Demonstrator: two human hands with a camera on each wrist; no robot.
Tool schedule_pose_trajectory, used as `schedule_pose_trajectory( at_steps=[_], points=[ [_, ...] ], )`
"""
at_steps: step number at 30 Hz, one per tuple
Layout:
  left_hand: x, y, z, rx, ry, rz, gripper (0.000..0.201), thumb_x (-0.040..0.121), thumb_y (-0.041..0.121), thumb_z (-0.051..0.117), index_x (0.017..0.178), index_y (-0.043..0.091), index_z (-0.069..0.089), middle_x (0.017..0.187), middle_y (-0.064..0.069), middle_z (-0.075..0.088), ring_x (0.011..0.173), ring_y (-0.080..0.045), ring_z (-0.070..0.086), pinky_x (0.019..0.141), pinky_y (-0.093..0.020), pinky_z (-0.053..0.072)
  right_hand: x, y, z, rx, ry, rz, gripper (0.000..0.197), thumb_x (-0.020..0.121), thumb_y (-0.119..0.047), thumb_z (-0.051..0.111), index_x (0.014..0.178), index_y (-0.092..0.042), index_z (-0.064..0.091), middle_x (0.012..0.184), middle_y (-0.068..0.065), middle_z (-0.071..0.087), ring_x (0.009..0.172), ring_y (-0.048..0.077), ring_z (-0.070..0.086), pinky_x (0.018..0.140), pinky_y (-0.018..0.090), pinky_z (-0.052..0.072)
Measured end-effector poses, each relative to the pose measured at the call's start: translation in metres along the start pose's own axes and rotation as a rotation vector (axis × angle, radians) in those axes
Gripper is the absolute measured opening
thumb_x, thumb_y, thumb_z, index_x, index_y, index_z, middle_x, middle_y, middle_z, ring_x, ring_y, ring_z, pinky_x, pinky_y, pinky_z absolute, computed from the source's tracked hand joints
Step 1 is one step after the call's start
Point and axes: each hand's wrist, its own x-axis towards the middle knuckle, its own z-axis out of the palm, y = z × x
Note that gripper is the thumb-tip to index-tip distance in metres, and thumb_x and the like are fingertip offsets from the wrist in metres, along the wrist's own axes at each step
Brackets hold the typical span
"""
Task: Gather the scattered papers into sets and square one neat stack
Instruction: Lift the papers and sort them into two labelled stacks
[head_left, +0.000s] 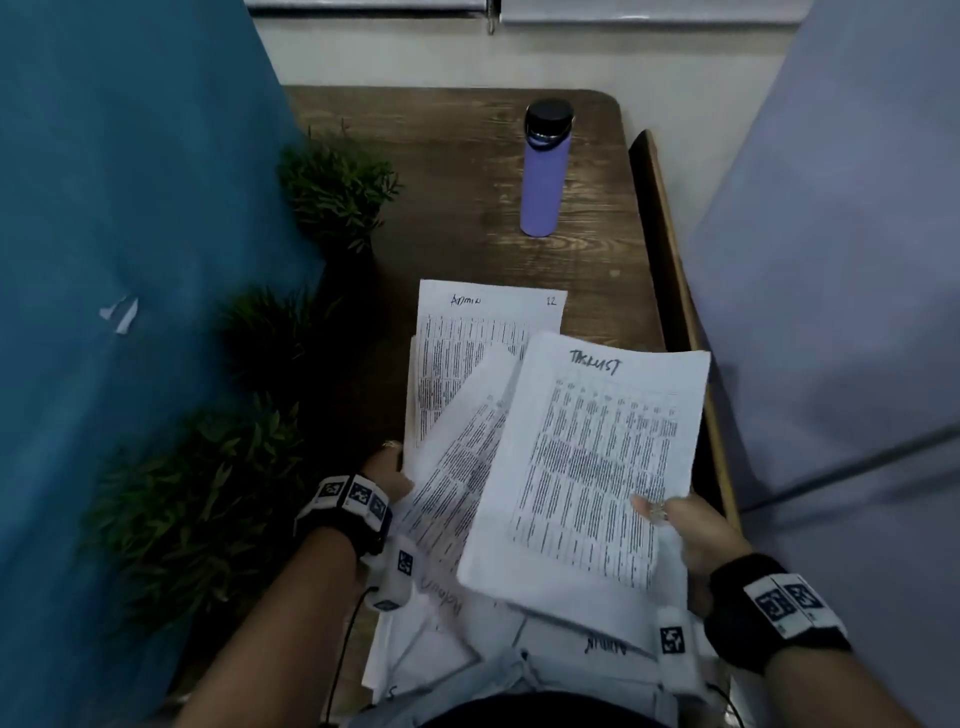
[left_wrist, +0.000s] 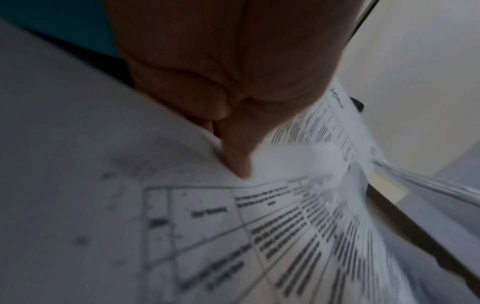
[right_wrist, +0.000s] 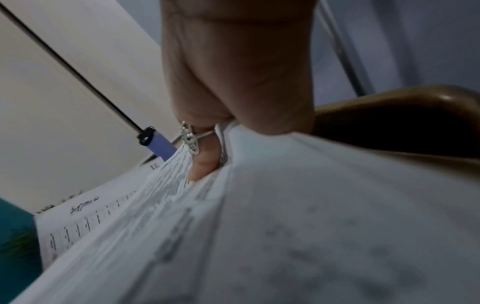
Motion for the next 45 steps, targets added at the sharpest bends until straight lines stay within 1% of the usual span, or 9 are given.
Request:
schedule_pose_trajectory(
  at_steps=[3, 9, 13, 17, 22, 27, 37, 41, 45],
  points=[
    [-0.008, 0.016, 0.012, -0.092, -0.005, 0.086, 0.052, 0.081, 0.043, 0.058, 0.117, 0.006, 0.050, 0.122, -0.012, 0.055, 0.117, -0.025, 0.051, 0.097, -0.034, 0.040, 0.002, -0.001, 0.011, 0.093, -0.095, 0.034, 0.017, 0.088, -0.007, 0.062, 0.103, 0.000, 0.062, 0.101, 0.012, 0.065, 0.081, 0.020, 0.058, 0.067, 0.028, 0.046],
    [-0.010, 0.029, 0.032, -0.204, -0.085, 0.121, 0.018, 0.092, 0.026, 0.046, 0.101, 0.013, 0.056, 0.123, -0.016, 0.058, 0.118, -0.033, 0.054, 0.103, -0.040, 0.043, 0.003, 0.002, 0.028, 0.015, -0.147, 0.066, 0.039, 0.086, -0.008, 0.063, 0.122, 0.007, 0.055, 0.120, 0.021, 0.061, 0.102, 0.028, 0.058, 0.100, 0.042, 0.046],
    [-0.014, 0.018, 0.021, -0.055, -0.104, 0.141, 0.048, 0.084, 0.013, 0.062, 0.127, 0.000, 0.044, 0.130, -0.017, 0.055, 0.119, -0.033, 0.053, 0.101, -0.036, 0.042, 0.013, 0.011, 0.010, 0.043, -0.107, 0.028, 0.058, 0.062, -0.032, 0.079, 0.106, 0.003, 0.065, 0.116, 0.016, 0.064, 0.113, 0.031, 0.055, 0.110, 0.046, 0.035],
    [-0.027, 0.027, 0.037, -0.017, -0.228, 0.230, 0.040, 0.091, 0.031, 0.049, 0.130, 0.023, 0.047, 0.134, -0.010, 0.049, 0.124, -0.027, 0.048, 0.105, -0.035, 0.038, 0.012, 0.016, 0.022, 0.100, -0.128, 0.061, 0.019, 0.083, -0.003, 0.066, 0.100, 0.004, 0.065, 0.119, 0.020, 0.062, 0.096, 0.031, 0.062, 0.094, 0.042, 0.048],
    [-0.031, 0.037, 0.031, -0.604, -0.272, -0.004, 0.063, 0.080, 0.069, 0.036, 0.103, 0.018, 0.066, 0.104, -0.009, 0.070, 0.096, -0.024, 0.063, 0.093, -0.028, 0.051, 0.015, 0.016, 0.031, -0.078, 0.034, 0.042, 0.035, 0.085, -0.014, 0.065, 0.113, 0.005, 0.059, 0.116, 0.022, 0.063, 0.090, 0.026, 0.058, 0.085, 0.038, 0.051],
    [-0.036, 0.040, 0.038, -0.278, -0.224, 0.085, 0.047, 0.088, 0.029, 0.056, 0.126, 0.002, 0.049, 0.128, -0.011, 0.055, 0.120, -0.028, 0.052, 0.100, -0.031, 0.041, 0.024, 0.018, 0.053, 0.020, 0.034, 0.058, 0.055, 0.074, -0.016, 0.078, 0.113, 0.013, 0.054, 0.123, 0.009, 0.055, 0.119, 0.024, 0.048, 0.099, 0.036, 0.039],
    [-0.048, 0.081, -0.018, -0.604, 0.142, 0.439, 0.059, 0.067, 0.036, 0.076, 0.112, 0.004, 0.055, 0.111, -0.019, 0.066, 0.099, -0.032, 0.065, 0.089, -0.051, 0.053, -0.012, -0.084, 0.053, 0.135, 0.073, -0.516, 0.040, 0.080, -0.010, 0.071, 0.115, 0.004, 0.059, 0.099, 0.007, 0.063, 0.100, 0.025, 0.061, 0.083, 0.027, 0.043],
    [-0.065, 0.119, -0.061, -0.714, 0.254, 0.644, 0.040, 0.077, 0.000, 0.066, 0.115, -0.004, 0.053, 0.098, -0.010, 0.067, 0.079, -0.006, 0.068, 0.068, -0.018, 0.058, -0.040, -0.139, 0.051, 0.203, -0.007, -0.782, 0.049, 0.083, -0.008, 0.068, 0.127, -0.018, 0.047, 0.102, -0.020, 0.055, 0.111, 0.011, 0.051, 0.075, 0.003, 0.043],
    [-0.070, 0.137, -0.086, -0.720, 0.338, 0.753, 0.031, 0.078, 0.002, 0.066, 0.106, -0.010, 0.059, 0.091, -0.012, 0.068, 0.066, 0.008, 0.067, 0.058, -0.007, 0.053, -0.047, -0.166, 0.044, 0.234, -0.008, -0.970, 0.096, 0.072, -0.008, 0.078, 0.147, -0.018, 0.018, 0.140, -0.007, 0.044, 0.119, -0.002, 0.048, 0.083, -0.004, 0.037]
  ],
)
